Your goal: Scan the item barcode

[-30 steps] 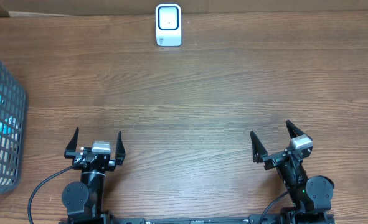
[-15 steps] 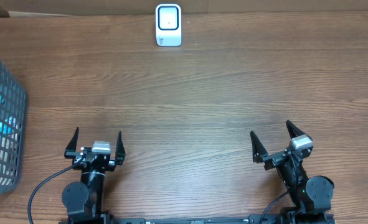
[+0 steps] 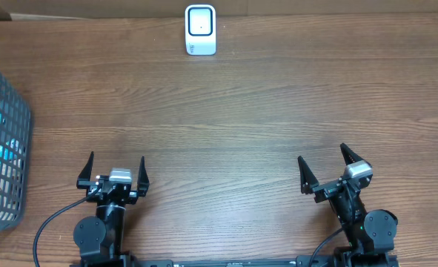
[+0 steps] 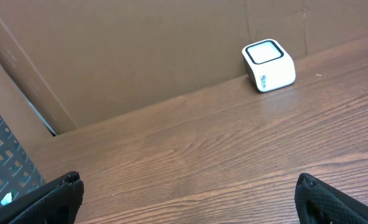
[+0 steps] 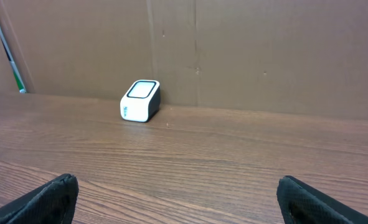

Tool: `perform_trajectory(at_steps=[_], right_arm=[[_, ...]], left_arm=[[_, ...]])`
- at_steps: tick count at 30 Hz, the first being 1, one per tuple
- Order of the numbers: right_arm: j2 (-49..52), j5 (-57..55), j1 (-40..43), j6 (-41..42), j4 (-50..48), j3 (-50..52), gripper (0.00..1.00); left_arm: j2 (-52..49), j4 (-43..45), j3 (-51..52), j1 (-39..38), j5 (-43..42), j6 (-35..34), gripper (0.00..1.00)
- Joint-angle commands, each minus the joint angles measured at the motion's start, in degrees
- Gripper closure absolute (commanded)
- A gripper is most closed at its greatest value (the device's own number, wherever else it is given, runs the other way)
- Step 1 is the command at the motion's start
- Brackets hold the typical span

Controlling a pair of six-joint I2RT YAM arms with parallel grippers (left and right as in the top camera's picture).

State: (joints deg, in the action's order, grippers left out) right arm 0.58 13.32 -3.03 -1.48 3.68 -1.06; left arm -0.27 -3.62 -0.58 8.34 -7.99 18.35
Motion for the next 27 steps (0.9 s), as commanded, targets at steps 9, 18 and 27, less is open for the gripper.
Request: perform_trajectory(at_steps=[9,18,27], right_arm=[[-0.42,0.09,0.11,0.13,-0.24,0.59,0.0],[-0.42,0.09,0.11,0.13,-0.24,0.59,0.0],[-0.42,0.09,0.11,0.11,-0.24,0.59,0.0]], left_arm=[[0.02,0.0,0.28,0.04,-0.81,-0.76,0.0],[0.02,0.11,0.26,-0.07,-2.82,-1.77,0.0],[0.02,3.02,0.13,-0.11,-6.86,-8.55,0.0]])
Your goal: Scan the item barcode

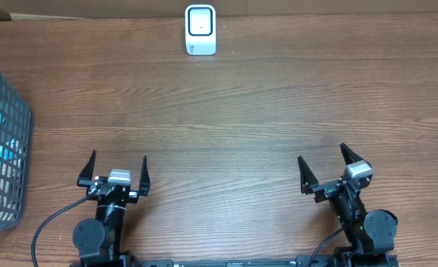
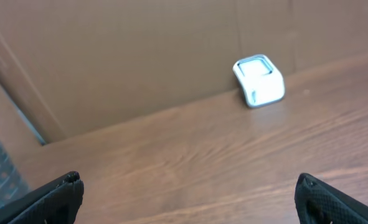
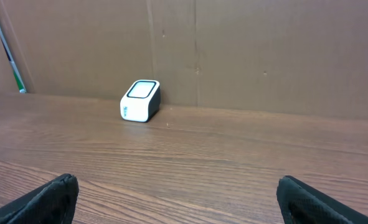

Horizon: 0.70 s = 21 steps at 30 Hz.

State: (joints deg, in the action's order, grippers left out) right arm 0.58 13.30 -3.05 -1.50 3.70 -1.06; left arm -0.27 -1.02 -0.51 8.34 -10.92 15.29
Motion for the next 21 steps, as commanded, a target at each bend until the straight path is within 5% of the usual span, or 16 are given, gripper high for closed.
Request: perform_trajectory(at_steps=[1,9,21], right_arm=[[-0.42,0.11,0.13,0.13,-0.26,0.59,0.0],[-0.42,0.11,0.13,0.15,-0.26,0.59,0.0],[-0.42,0.11,0.13,0.15,-0.26,0.59,0.0]], left_arm=[[0.02,0.11,-0.22,-0.07,-3.61,-8.28,0.0],[-6.75,-9.25,-16.28,0.0,0.39,-14.21,0.0],[-40.85,-34.93,-58.14,0.0,-3.43,-14.21,0.0]])
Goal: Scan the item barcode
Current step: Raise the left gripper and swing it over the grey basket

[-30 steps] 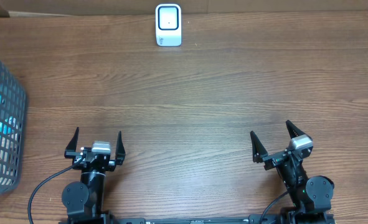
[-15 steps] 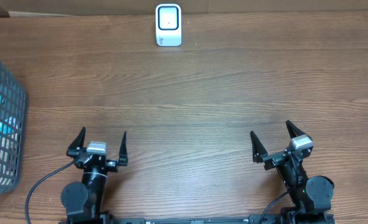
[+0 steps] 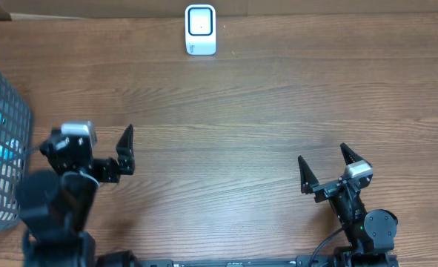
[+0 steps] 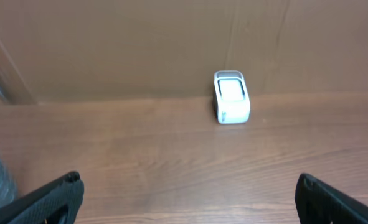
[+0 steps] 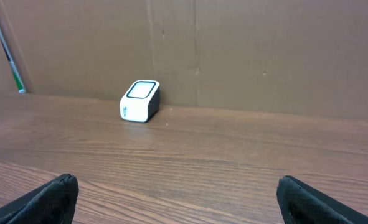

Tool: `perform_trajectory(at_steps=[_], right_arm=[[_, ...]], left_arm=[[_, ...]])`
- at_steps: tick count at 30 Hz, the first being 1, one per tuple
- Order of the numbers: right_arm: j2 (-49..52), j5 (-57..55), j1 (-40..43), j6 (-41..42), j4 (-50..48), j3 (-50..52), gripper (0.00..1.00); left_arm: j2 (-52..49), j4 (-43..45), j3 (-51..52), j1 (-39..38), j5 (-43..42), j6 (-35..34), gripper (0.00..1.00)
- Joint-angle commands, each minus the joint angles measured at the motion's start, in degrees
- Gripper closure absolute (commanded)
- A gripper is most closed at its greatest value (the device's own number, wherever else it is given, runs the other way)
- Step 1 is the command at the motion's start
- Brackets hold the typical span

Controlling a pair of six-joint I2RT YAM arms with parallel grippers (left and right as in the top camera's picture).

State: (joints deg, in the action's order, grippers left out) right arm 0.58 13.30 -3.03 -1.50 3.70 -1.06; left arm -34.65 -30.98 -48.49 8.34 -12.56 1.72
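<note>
The white barcode scanner [image 3: 201,30] stands at the table's far edge, also seen in the left wrist view [image 4: 232,106] and the right wrist view [image 5: 139,101]. The item itself shows only as cyan patches through the mesh of the grey basket [image 3: 4,89] at the far left. My left gripper [image 3: 93,157] hangs raised beside the basket, open and empty [image 4: 187,193]. My right gripper [image 3: 326,169] rests low near the front edge, open with nothing between its fingers [image 5: 177,193].
A brown cardboard wall [image 5: 246,50] runs behind the scanner along the table's back edge. The basket's edge shows blurred at the lower left of the left wrist view. Wooden tabletop [image 3: 241,111] lies between the grippers and the scanner.
My left arm has risen and shifted left toward the basket, and its camera has swung, so the scanner sits nearer the middle of its view. The right arm has not moved.
Both grippers rested open near the front edge, facing the scanner. Then the left wrist view had shifted slightly and blurred while the overhead looked the same. Now the left gripper is up and left, close to the basket, still open.
</note>
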Motion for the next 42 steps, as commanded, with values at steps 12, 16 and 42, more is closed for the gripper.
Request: perform_trajectory(at_steps=[12,16,42], right_arm=[[-0.42,0.11,0.11,0.13,-0.26,0.59,0.0],[-0.42,0.11,0.11,0.13,-0.26,0.59,0.0],[-0.42,0.11,0.11,0.13,-0.26,0.59,0.0]], left_arm=[[-20.76,-20.06,-25.49,0.0,-11.98,-0.63,0.0],[-22.25,-20.5,-25.51,0.0,-12.59,-0.61,0.0],[-22.25,-22.93,-27.8,3.34,4.35,-13.55,0.0]])
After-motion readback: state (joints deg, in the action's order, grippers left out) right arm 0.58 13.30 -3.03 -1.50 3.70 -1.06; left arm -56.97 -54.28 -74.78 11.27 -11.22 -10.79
